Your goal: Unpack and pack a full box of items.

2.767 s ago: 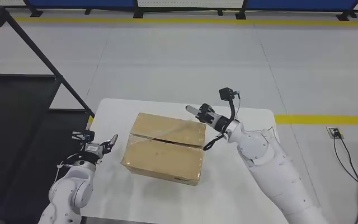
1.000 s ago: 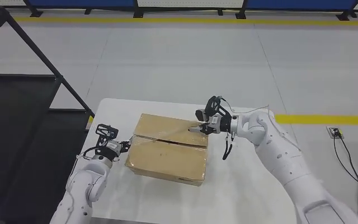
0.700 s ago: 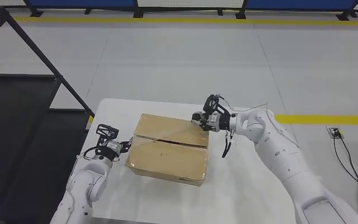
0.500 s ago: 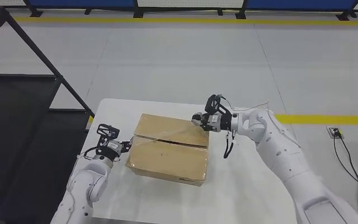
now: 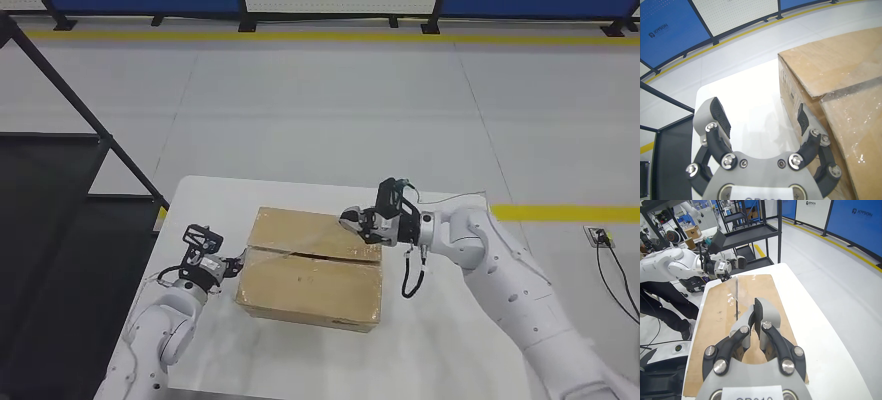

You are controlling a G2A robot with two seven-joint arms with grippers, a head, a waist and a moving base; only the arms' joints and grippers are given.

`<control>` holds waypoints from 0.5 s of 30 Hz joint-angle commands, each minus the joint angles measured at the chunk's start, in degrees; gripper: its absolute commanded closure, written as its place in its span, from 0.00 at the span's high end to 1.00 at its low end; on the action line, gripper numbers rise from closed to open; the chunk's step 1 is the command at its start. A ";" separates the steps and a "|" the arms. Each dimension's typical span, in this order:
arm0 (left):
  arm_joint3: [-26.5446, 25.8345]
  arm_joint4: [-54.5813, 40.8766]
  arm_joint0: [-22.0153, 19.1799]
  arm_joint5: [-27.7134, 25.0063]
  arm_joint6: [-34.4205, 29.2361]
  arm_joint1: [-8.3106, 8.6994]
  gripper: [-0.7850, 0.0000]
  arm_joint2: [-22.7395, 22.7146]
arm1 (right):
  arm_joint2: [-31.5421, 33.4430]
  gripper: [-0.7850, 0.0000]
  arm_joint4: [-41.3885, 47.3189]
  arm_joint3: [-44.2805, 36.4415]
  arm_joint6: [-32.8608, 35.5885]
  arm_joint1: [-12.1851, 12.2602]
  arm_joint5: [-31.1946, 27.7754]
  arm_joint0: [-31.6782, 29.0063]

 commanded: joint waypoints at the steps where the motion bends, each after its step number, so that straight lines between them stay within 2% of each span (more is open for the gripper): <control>1: -0.14 0.17 0.13 -0.49 0.10 0.01 1.00 0.17 | 0.35 0.00 -0.19 -2.20 -0.31 0.70 0.00 -0.91; 15: -1.98 1.77 1.73 -4.16 1.51 0.34 1.00 0.33 | 3.58 0.00 -0.04 -16.36 -1.46 5.04 0.00 -7.44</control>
